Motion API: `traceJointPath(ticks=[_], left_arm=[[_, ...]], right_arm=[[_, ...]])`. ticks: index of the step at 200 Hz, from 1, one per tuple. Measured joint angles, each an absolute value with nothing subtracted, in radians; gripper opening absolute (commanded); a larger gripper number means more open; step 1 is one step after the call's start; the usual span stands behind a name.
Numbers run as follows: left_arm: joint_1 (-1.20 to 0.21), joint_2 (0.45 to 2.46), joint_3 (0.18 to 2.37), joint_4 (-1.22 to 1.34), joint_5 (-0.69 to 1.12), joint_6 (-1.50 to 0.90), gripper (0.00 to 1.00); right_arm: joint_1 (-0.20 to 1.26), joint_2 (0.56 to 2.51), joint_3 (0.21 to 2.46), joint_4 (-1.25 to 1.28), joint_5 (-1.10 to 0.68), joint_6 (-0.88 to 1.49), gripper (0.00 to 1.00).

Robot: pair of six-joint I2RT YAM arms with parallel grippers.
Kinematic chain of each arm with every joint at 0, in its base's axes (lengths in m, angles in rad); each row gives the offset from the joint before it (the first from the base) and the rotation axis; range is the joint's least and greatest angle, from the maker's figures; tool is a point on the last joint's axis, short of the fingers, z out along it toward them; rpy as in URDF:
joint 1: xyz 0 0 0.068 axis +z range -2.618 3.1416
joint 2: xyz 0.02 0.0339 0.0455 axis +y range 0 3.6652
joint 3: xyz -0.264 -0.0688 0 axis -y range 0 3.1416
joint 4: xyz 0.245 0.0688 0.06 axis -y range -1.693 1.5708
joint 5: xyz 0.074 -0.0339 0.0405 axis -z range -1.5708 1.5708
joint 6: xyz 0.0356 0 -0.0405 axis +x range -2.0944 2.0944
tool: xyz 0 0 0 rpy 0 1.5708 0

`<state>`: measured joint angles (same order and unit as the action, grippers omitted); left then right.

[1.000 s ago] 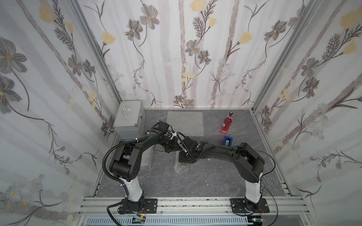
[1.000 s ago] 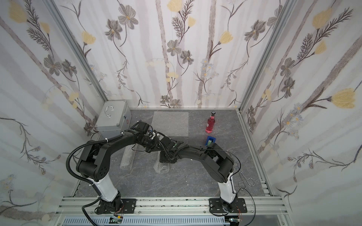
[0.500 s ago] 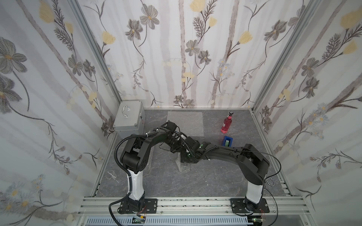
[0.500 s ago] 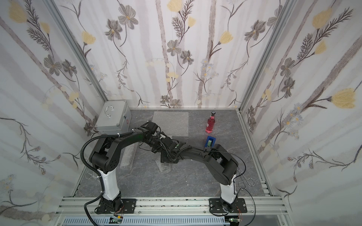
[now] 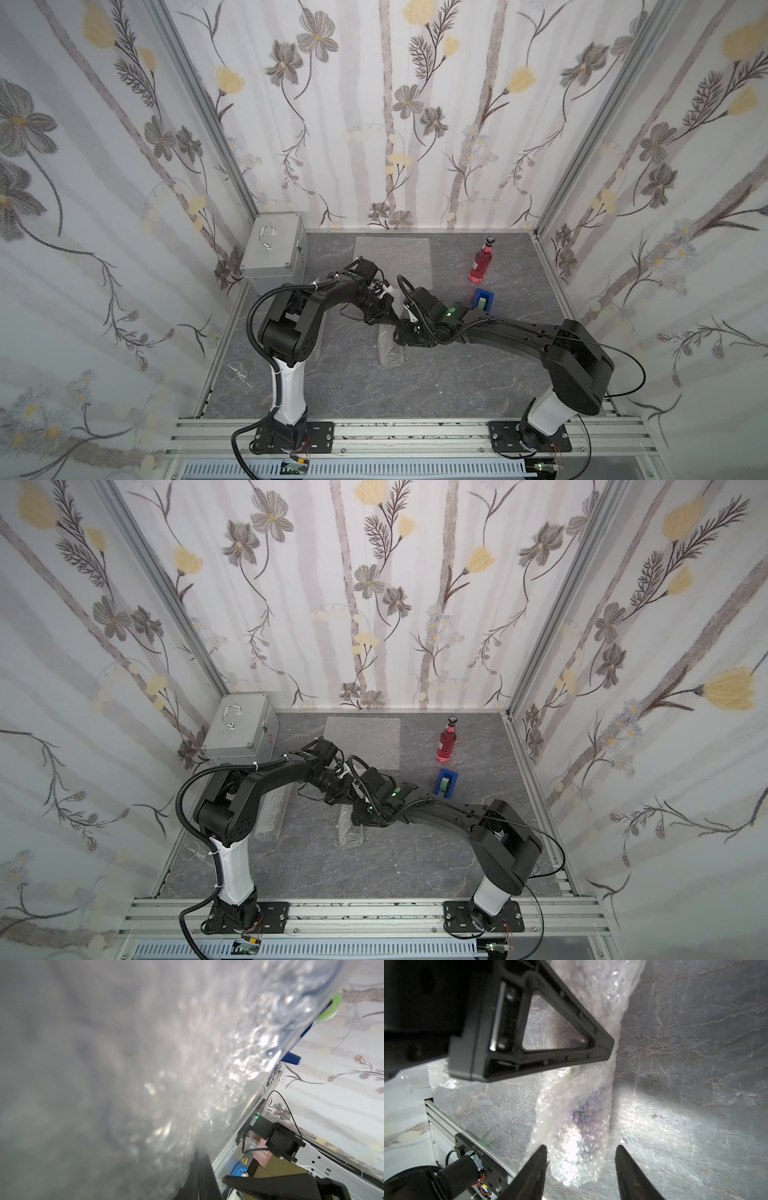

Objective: Wrap wine bottles in bubble wrap
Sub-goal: Wrap the wine bottle in bubble wrap.

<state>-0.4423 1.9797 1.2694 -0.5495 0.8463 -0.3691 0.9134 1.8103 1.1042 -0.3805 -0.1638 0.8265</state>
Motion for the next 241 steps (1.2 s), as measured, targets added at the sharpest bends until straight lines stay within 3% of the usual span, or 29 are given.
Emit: traceJointPath(ticks=[81, 100, 123, 155, 165, 179, 193, 202, 241], left_arm=[[-0.443, 1.977, 1.267, -0.551, 0.838, -0.366, 0.0], [-0.443, 1.977, 1.268, -0.551, 0.838, -0.366, 0.0], [-0.443, 1.977, 1.267, -0.551, 0.838, -0.366, 0.0], [-0.443, 1.977, 1.265, -0.551, 0.838, -0.366, 0.0], [-0.443, 1.977, 1.266, -0.551, 0.838, -0.366, 0.0], [-0.443, 1.977, 1.266, -0.551, 0.838, -0.366, 0.0], [-0.443, 1.977, 1.266, -0.551, 0.838, -0.366, 0.0], [-0.443, 1.977, 1.266, -0.551, 0.838, -0.366, 0.0], [-0.443, 1.977, 1.266, -0.55, 0.837, -0.366, 0.0]], right_arm=[[0.913, 1.861, 1.164, -0.364, -0.204, 0.852, 0.44], [0.915, 1.856, 1.175, -0.371, -0.205, 0.852, 0.48], [0.913, 1.819, 1.179, -0.378, -0.204, 0.857, 0.64], [0.916, 1.836, 1.191, -0.375, -0.204, 0.863, 0.66], [0.921, 1.852, 1.195, -0.376, -0.204, 0.863, 0.61], [0.923, 1.874, 1.196, -0.381, -0.205, 0.863, 0.48], [0.922, 1.886, 1.189, -0.38, -0.204, 0.861, 0.15], [0.921, 1.888, 1.176, -0.378, -0.207, 0.862, 0.01], [0.907, 1.875, 1.086, -0.327, -0.221, 0.855, 0.0]])
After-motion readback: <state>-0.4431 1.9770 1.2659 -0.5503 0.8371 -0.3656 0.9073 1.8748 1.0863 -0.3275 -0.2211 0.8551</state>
